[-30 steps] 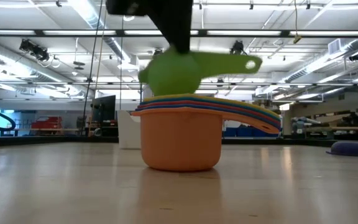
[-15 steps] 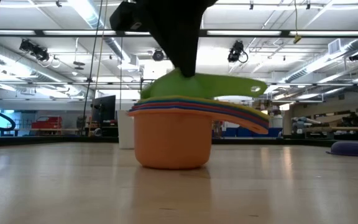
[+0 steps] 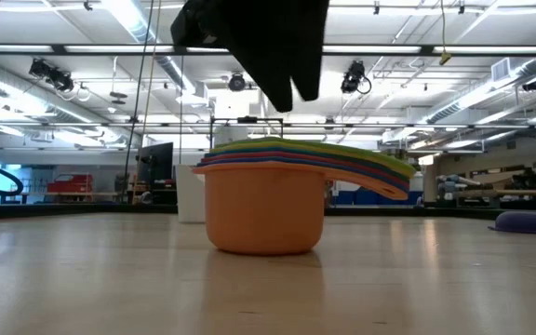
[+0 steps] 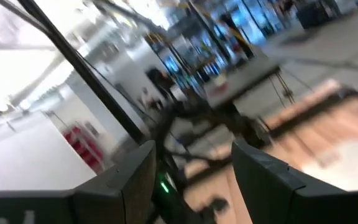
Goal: Nest measuring cups in basket
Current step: Adjust the stacked measuring cups
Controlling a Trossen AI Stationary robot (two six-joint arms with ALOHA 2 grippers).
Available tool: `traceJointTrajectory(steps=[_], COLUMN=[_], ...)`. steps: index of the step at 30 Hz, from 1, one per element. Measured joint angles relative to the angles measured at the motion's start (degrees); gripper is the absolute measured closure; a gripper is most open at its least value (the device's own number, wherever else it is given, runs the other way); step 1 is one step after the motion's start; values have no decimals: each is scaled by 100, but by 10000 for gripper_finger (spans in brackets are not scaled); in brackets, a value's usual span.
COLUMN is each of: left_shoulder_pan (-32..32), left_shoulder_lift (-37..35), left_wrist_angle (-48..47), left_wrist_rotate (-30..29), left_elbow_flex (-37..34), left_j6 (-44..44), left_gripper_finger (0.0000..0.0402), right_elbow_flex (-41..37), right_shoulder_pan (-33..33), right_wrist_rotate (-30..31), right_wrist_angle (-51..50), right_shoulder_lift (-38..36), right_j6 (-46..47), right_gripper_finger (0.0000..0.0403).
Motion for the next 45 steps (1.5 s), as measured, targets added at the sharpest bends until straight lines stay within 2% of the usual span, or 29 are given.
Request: traceJointTrajectory(steps=[4, 9, 16, 22, 27, 31, 37, 45], left_shoulder_pan=[-2, -14, -194, -417, -606, -610, -605, -616], left_shoulder_lift=[-61, -283, -680, -890, -1112, -1533, -2484, -3658], left_wrist_angle=[66, 21, -96, -701, -1111, -976, -193, 503], left_wrist_rotate=[142, -108, -848, -1292, -1668, -1688, -1590, -1651], left_elbow_flex=[3, 9, 9, 9, -96, -652, -1953, -3286], left_j6=[159, 638, 1614, 1915, 2152, 2428, 2548, 2445], left_gripper_finger=[277, 278, 296, 322, 344, 362, 389, 394], right_elbow_flex=[0, 0, 0, 0, 0, 0, 0, 4], right_shoulder_pan=[0, 0, 0, 66, 304, 433, 479, 531], right_wrist_rotate=[-256, -555, -994, -1412, -1430, -1317, -1202, -695], right_wrist_angle=[-538, -1079, -1099, -950, -638, -277, 156, 844], right_shoulder_lift=[273, 816, 1536, 2135, 2787, 3359, 4163, 5178], right_j6=[87, 29, -266, -419, -727, -780, -1017, -1531], right_gripper_finger=[186, 186, 183, 180, 180, 178, 155, 119])
